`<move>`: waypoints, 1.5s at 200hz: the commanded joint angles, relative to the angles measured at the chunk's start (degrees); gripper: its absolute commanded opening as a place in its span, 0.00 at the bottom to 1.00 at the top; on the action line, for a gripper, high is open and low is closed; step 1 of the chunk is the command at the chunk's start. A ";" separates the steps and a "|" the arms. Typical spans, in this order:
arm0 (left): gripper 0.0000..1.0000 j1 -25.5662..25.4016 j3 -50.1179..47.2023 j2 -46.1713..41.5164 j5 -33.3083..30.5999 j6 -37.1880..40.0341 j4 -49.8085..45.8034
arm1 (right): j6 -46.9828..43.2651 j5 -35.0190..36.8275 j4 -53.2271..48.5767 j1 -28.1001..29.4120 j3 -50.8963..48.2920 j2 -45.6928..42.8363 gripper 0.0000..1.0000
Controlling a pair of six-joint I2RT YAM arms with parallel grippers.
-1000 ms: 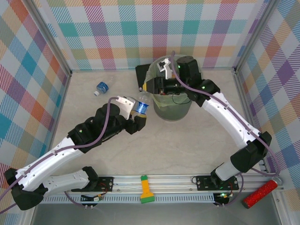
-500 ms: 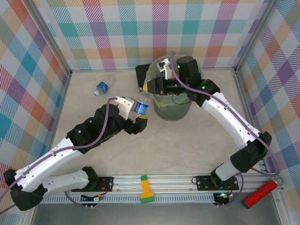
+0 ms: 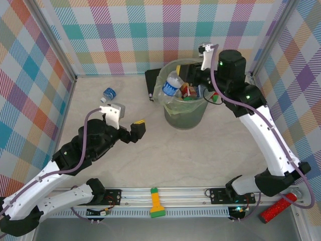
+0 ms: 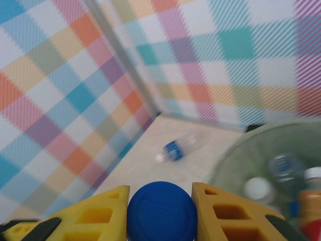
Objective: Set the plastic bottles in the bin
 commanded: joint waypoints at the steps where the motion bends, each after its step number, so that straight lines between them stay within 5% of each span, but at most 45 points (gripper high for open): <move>1: 1.00 -0.59 -1.60 -0.65 -0.96 -1.84 2.43 | -8.20 13.76 3.26 -0.22 -0.23 0.27 0.18; 59: 1.00 -0.63 -2.61 -0.90 0.10 -4.54 1.81 | -19.98 25.12 10.96 -1.66 2.10 9.59 0.23; 156: 1.00 -0.59 -4.01 -5.80 -1.81 -5.79 -0.95 | -25.43 25.67 13.30 -7.18 4.67 24.92 0.27; 245: 1.00 -0.59 -3.83 -4.42 -1.96 -5.73 -0.66 | -18.63 19.49 13.34 -7.27 1.64 19.03 0.29; 300: 1.00 -0.59 -4.11 -4.43 -2.11 -5.97 -0.37 | -24.18 19.84 21.72 -7.23 1.67 17.35 0.29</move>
